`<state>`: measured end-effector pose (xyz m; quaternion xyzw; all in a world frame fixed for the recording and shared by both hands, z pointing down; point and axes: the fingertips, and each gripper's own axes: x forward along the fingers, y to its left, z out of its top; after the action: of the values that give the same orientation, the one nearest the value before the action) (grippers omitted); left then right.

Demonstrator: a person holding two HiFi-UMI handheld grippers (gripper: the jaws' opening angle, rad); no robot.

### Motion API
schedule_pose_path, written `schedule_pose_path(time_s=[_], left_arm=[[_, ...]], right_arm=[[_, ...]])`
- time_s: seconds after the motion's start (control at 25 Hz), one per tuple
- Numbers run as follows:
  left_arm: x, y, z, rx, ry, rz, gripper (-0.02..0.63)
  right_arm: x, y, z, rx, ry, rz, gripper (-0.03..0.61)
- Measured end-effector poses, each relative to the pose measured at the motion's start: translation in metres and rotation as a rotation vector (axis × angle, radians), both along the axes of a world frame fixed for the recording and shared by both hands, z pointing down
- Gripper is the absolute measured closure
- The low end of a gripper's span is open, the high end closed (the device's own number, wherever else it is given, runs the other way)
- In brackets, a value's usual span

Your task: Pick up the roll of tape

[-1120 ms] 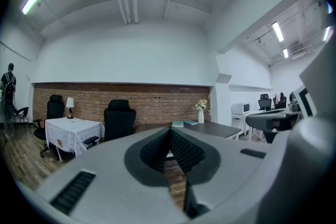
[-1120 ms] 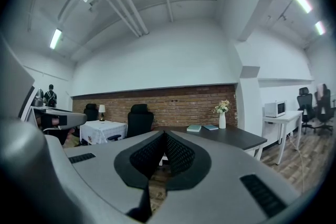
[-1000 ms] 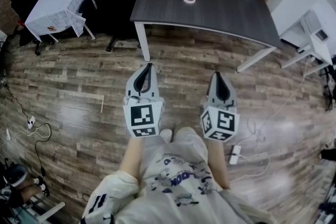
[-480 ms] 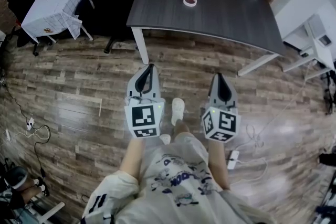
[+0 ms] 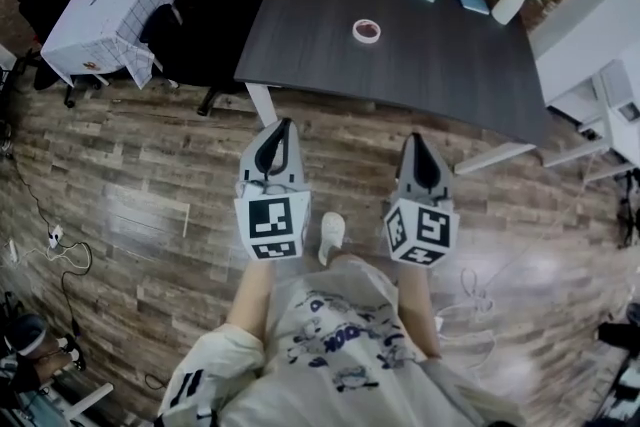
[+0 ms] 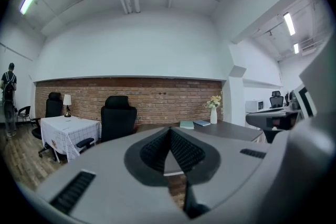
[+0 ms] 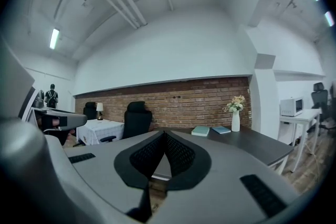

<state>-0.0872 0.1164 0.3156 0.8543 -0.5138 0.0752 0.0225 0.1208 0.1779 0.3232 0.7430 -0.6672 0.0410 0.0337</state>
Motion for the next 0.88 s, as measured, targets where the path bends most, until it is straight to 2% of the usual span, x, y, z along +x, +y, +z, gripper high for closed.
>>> schedule_pose_path(time_s=[0.4,0.6,0.88], left_arm=[[0.040,-0.092,-0.005,0.001,0.011,-0.055,0.611],[0.055,-0.119,0.001,-0.014,0.001,-0.058,0.611],[0.058,-0.152,0.020,-0.045,-0.010,-0.059,0.611]], right_arm=[[0.039,-0.109,-0.011,0.015,0.023,-0.078,0.575],[0.055,-0.140,-0.001,-0.003,0.005,-0.077,0.574],[0.060,-0.172,0.019,-0.039,-0.009,-0.063,0.575]])
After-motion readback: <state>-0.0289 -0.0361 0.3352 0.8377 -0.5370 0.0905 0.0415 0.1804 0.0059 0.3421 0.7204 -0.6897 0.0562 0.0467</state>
